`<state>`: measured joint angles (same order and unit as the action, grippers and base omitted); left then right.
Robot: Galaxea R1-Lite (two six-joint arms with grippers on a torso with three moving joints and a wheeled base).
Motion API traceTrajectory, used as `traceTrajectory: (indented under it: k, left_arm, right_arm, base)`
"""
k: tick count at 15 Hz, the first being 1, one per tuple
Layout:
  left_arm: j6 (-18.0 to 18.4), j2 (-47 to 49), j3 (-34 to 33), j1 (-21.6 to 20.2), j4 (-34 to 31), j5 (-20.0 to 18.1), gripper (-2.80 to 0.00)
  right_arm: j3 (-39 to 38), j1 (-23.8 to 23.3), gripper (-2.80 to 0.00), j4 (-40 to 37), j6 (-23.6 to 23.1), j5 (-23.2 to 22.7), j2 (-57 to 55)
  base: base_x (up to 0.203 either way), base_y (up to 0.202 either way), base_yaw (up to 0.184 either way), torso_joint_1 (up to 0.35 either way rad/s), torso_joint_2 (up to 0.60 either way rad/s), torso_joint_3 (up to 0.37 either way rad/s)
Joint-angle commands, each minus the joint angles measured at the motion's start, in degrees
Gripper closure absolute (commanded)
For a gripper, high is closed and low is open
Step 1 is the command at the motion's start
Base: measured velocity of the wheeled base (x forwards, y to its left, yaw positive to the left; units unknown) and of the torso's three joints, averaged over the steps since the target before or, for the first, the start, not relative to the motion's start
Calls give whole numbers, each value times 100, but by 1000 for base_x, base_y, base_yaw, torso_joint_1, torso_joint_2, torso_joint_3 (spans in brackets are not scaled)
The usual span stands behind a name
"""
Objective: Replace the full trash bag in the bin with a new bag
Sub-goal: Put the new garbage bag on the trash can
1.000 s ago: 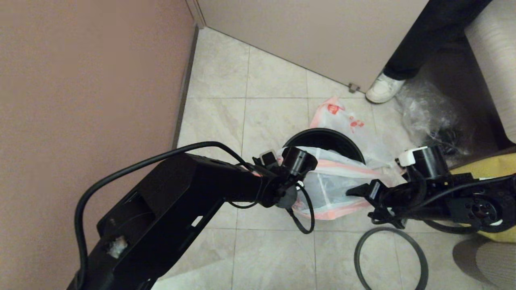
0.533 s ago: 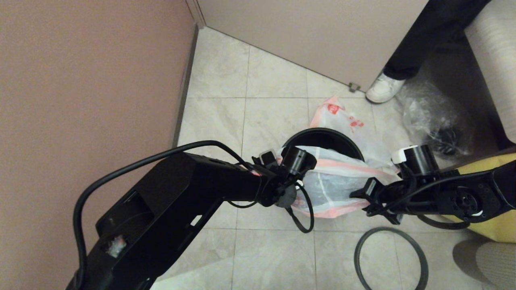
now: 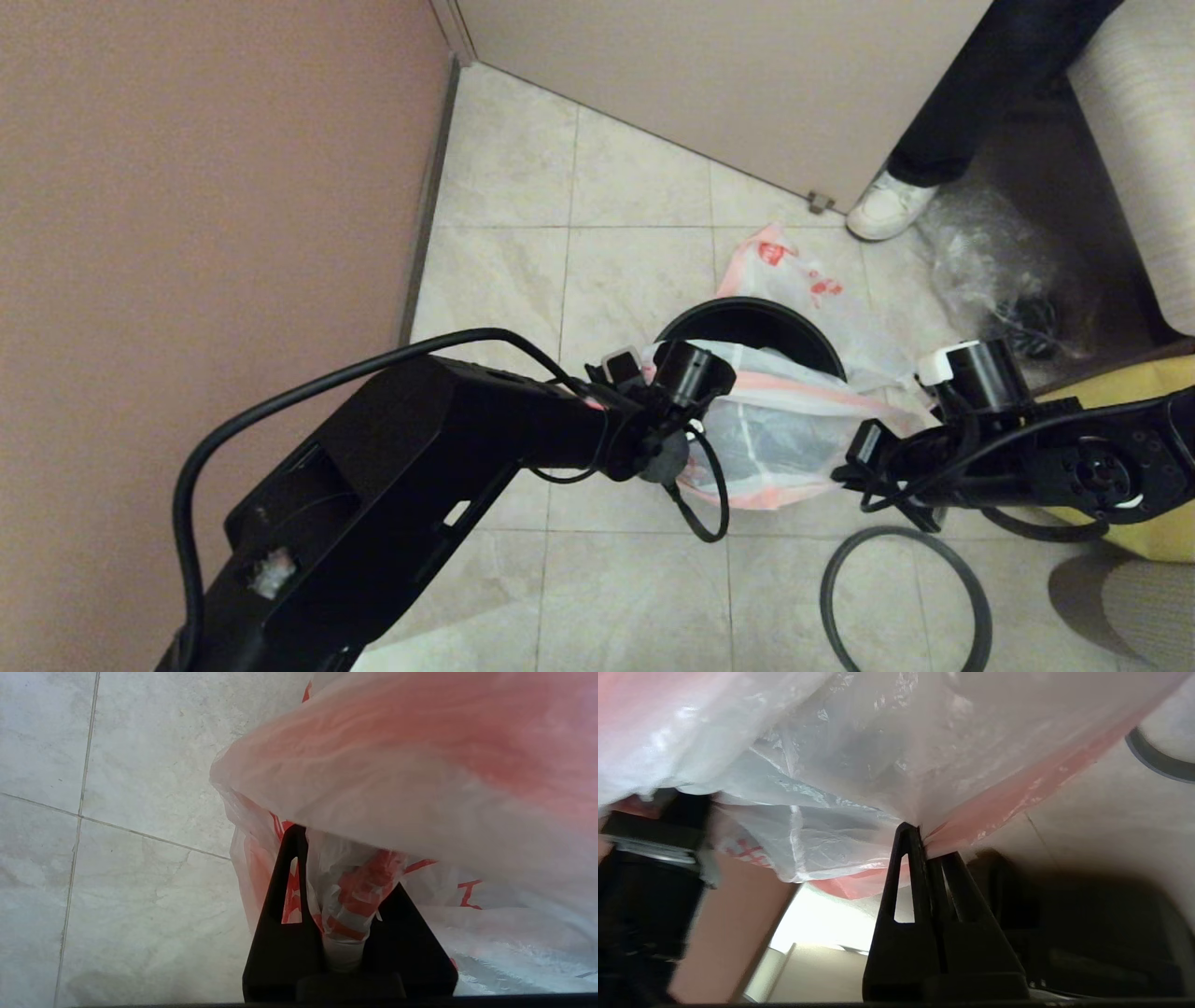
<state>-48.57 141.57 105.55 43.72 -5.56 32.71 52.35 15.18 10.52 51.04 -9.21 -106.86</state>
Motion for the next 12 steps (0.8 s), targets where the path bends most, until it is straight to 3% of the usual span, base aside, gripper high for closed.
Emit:
traceTrajectory:
  k: [1, 7, 12]
  left_arm:
    - [-30, 30, 10, -3, -7, 16, 0]
    - [-30, -24, 10, -65, 2, 25, 0]
    - [-39, -61, -97, -35, -15, 16, 0]
  right_arm:
    - [-16, 12, 0, -209, -64, -11, -202]
    - [903, -463, 0, -460, -248, 16, -1470]
    - [1687, -944, 0, -879, -355, 24, -1678]
  base:
    - [0, 0, 0, 0, 0, 0]
    - [0, 0, 0, 0, 0, 0]
    - [0, 0, 0, 0, 0, 0]
